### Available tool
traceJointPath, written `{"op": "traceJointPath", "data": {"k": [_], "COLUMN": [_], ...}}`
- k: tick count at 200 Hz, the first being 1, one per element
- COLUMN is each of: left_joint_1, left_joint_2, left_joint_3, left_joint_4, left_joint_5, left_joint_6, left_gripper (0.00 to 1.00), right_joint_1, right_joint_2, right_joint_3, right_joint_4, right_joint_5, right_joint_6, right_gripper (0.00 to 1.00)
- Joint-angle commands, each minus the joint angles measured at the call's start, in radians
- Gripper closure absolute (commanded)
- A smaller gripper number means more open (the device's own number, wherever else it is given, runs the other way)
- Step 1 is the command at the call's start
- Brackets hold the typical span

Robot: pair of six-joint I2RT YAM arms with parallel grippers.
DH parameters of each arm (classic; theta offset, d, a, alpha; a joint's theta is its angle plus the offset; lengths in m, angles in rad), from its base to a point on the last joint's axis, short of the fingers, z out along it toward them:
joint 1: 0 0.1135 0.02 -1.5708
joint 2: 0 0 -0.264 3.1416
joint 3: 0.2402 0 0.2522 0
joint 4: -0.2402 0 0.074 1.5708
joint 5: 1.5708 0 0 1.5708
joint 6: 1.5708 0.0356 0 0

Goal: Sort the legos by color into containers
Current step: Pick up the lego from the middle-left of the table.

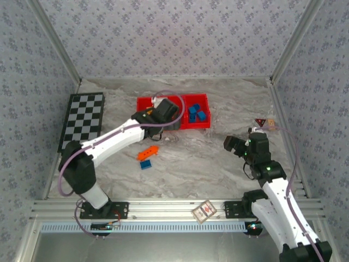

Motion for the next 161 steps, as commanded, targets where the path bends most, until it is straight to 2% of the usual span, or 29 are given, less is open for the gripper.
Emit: {"op": "traceJointPath", "data": {"k": [1, 32, 63, 107, 136, 161], "left_joint_1": [-0.049, -0.099, -0.127, -0.137, -0.122, -0.074], "left_joint_2": [-0.066, -0.137, -0.198, -0.267, -0.306, -0.304], "left_joint_3": [-0.12, -0.318, -0.43, -0.483, -0.547, -0.579], "left_joint_4": [-0.135, -0.19, -0.244, -0.316, -0.218, -0.143], "left_joint_5": [-0.027, 0.011, 0.008, -0.007, 0.056, 0.138], "left_joint_6": [-0.157, -0.368, -0.493, -0.522, -0.53, -0.506], "left_gripper": [0.0, 0.04, 0.09, 0.09, 0.1, 0.13], "right_joint_1": [-0.007, -0.009, -0.009, -0.009, -0.009, -0.008], "right_joint_2": [0.031, 0.052, 0.053, 0.056, 0.063, 0.079], "right_joint_3": [-0.003, -0.004, -0.007, -0.011, -0.014, -0.014], "right_joint_4": [0.071, 0.108, 0.113, 0.105, 0.113, 0.116], "right_joint_5": [-0.023, -0.022, -0.031, -0.031, -0.042, -0.057], "right_joint_6": [-0.009, -0.006, 0.008, 0.021, 0.035, 0.041], "right_gripper": [0.0, 0.0, 0.0, 0.0, 0.0, 0.0]}}
